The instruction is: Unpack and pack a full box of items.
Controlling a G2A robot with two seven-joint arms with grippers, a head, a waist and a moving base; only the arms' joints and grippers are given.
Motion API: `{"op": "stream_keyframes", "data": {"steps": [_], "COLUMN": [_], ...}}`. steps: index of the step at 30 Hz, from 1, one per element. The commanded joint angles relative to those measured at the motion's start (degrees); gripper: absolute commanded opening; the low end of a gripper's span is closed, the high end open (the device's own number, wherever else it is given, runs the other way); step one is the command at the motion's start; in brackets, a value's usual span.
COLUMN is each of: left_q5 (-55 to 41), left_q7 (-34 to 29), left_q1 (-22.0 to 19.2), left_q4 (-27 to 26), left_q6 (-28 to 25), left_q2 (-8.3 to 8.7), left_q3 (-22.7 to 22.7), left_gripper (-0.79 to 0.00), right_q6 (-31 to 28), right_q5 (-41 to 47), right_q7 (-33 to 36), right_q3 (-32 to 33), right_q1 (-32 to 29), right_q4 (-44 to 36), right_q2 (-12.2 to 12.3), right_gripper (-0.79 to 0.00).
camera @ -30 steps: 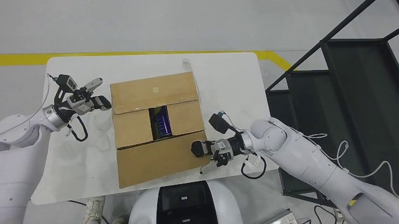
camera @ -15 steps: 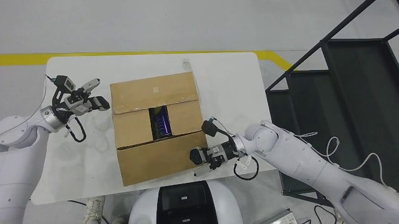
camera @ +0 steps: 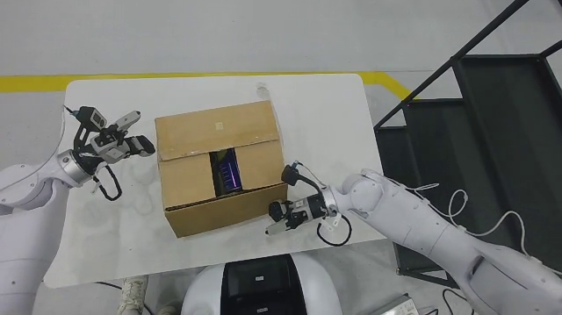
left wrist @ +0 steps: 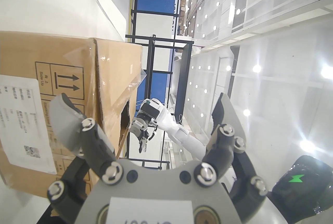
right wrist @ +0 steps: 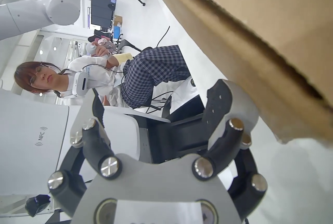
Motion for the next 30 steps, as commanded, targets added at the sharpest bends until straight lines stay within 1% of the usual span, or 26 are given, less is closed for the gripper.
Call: {"op": "stream_keyframes", "data": {"steps": [1,8,12,15,18,22,26,30], "left_q5": [-1.1,-4.8,-6.3,-7.0,-6.2,-5.3,-3.6,-1.9], "left_q7": [-1.1,-5.9,-8.1,-10.1,-11.3,-11.9,-10.2,-9.4], "left_q1": [0.2,2.2,3.9,5.0,5.4,4.7,2.9,0.8], "left_q4": [-0.2,-3.1,-5.0,-5.9,-5.7,-3.9,-1.8,-0.8], "left_q6": [0.0,-0.4,0.1,1.4,2.8,3.6,3.6,4.0], "left_q2": [0.03,0.57,0.86,0.95,0.91,0.59,0.32,0.01], "left_q3": [-0.4,-3.6,-5.1,-5.1,-3.9,-1.5,0.0,1.9], "left_gripper": [0.0,0.0,0.0,0.0,0.0,0.0,0.0,0.0], "right_q6": [-1.6,-8.2,-9.0,-9.0,-9.5,-10.1,-10.6,-10.7], "right_q5": [0.3,3.8,7.9,10.5,13.2,16.2,17.9,19.2], "right_q7": [-0.3,0.3,0.9,1.1,0.9,1.0,1.5,1.8], "right_q3": [1.1,6.2,8.5,9.6,10.2,10.4,10.7,11.4], "right_q1": [-0.3,-2.0,-2.2,-2.2,-2.1,-2.0,-1.8,-2.0], "right_q4": [-0.7,-5.1,-7.5,-8.2,-8.3,-7.6,-6.6,-5.9], "right_q2": [0.3,2.2,3.0,3.1,3.0,2.7,2.5,2.4], "right_gripper": [0.0,0.0,0.0,0.0,0.0,0.0,0.0,0.0]}}
